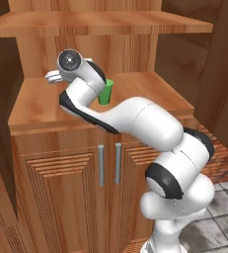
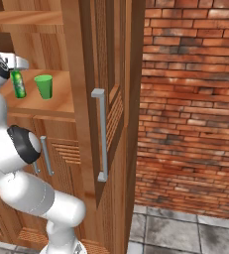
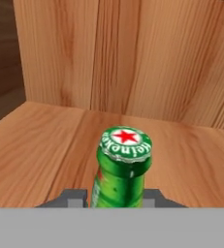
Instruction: Open the cabinet directly in front. Then move the beer and the cup to the dining counter with the jar on it.
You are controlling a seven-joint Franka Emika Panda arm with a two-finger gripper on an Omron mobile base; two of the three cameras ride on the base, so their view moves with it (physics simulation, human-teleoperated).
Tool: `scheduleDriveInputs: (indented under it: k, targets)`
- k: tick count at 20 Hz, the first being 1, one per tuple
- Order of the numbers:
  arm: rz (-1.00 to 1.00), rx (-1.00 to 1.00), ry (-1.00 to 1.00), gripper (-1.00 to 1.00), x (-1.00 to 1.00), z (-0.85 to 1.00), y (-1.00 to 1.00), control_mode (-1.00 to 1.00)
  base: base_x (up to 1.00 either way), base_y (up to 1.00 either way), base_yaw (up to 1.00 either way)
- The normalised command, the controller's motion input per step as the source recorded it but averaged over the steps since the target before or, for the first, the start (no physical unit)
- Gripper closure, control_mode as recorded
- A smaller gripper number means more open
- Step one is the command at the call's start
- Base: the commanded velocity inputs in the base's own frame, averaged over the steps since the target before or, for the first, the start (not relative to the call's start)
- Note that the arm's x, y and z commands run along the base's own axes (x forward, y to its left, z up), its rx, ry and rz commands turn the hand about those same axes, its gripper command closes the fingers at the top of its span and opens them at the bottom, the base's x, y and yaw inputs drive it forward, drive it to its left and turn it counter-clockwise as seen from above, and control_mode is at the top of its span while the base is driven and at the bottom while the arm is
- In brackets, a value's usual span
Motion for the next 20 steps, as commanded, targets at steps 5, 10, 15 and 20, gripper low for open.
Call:
scheduleDriveInputs:
  k: [5, 10, 15, 20]
  targets:
    - [0.00, -0.02, -0.20, 1.00, -0.04, 0.08, 0.00, -1.00, 0.00, 0.00, 0.00]
    - [0.00, -0.05, -0.32, 1.00, -0.08, 0.14, 0.00, -1.00, 0.00, 0.00, 0.00]
    - [0.00, 0.00, -0.01, 1.00, -0.33, 0.00, 0.00, -1.00, 0.00, 0.00, 0.00]
    - [-0.03, 0.06, -0.09, 1.00, -1.00, 0.20, -0.02, -1.00, 0.00, 0.00, 0.00]
